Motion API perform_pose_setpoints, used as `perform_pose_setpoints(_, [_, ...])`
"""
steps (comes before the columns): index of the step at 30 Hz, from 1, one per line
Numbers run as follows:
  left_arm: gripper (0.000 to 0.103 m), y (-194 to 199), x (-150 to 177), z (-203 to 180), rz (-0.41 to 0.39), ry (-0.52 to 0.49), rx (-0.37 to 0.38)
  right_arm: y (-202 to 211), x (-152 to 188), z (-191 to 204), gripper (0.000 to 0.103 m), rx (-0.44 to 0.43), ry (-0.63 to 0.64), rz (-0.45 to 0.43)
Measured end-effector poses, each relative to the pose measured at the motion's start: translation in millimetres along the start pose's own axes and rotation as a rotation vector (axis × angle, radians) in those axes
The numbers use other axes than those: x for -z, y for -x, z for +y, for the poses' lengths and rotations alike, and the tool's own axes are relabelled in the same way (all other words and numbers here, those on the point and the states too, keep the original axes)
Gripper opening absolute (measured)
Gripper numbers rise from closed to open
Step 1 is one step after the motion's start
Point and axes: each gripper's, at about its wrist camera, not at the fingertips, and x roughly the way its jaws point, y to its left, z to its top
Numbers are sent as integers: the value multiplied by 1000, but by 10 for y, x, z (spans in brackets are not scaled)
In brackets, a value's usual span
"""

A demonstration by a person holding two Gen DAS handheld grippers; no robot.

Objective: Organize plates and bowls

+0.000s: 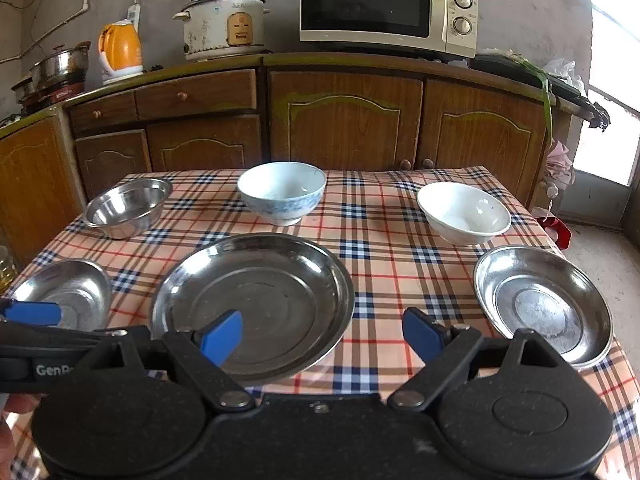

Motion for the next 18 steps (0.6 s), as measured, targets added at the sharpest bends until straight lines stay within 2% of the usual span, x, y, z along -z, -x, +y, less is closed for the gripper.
perform_pose_setpoints(12, [98, -467, -204, 112, 40, 13, -44, -578, -23, -204, 102, 0, -16, 71])
perform_pose_setpoints(18, [87, -697, -300, 112, 71, 4, -40, -828, -35, -272, 101, -23, -48, 100])
